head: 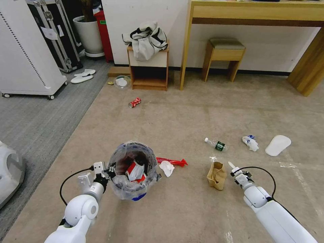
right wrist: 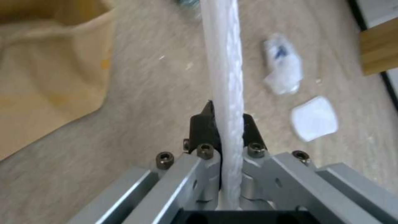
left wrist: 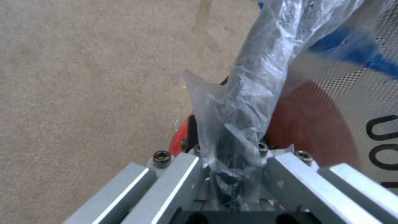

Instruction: Pick up the trash bin and place the garbage on the floor into it.

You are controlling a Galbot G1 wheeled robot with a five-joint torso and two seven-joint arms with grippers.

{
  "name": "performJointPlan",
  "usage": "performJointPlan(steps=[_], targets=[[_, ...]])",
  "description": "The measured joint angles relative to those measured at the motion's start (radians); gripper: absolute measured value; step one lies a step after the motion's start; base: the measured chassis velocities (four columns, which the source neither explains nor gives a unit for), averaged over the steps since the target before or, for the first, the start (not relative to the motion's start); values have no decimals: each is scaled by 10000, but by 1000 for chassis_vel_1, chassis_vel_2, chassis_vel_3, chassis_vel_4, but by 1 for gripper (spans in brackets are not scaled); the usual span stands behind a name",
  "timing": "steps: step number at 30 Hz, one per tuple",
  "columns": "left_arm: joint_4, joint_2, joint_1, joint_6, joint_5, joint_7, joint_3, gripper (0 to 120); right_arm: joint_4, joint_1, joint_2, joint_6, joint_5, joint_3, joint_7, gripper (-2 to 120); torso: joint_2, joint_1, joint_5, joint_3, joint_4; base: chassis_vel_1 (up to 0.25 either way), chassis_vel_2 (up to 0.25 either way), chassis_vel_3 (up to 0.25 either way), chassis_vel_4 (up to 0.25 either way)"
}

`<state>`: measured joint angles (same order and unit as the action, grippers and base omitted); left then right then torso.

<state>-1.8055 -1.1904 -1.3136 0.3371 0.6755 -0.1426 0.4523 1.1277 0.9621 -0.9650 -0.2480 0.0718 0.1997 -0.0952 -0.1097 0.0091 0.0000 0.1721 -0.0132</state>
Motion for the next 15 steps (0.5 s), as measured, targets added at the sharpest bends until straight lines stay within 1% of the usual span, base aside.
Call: performJointPlan(steps=[5,7,8,10,11,14,15], targets=[[-62,51,6,21,58,-2,-89,1,661,202,276,150,-135,317,-15,0,0,0,0,0,-1,0,0,0,0],[-151,107,30,89,136,-1,-200,1,1494,395,599,172,-501,490,-12,0,0,0,2,0,0,0,0,0,0],[-151,107,30,89,136,-1,-200,1,1494,395,599,172,-501,490,-12,0,0,0,2,0,0,0,0,0,0],[-252,187,76,139,239,-4,-333,1,2383,572,935,169,-964,664,2,0,0,0,-1,-1,1,0,0,0,0],[-252,187,76,139,239,-4,-333,1,2383,572,935,169,-964,664,2,0,0,0,-1,-1,1,0,0,0,0],[-309,251,180,208,358,-29,-504,1,3562,794,1357,267,-1851,832,23,0,0,0,0,0,-2,0,0,0,0],[-309,251,180,208,358,-29,-504,1,3562,794,1357,267,-1851,832,23,0,0,0,0,0,-2,0,0,0,0]])
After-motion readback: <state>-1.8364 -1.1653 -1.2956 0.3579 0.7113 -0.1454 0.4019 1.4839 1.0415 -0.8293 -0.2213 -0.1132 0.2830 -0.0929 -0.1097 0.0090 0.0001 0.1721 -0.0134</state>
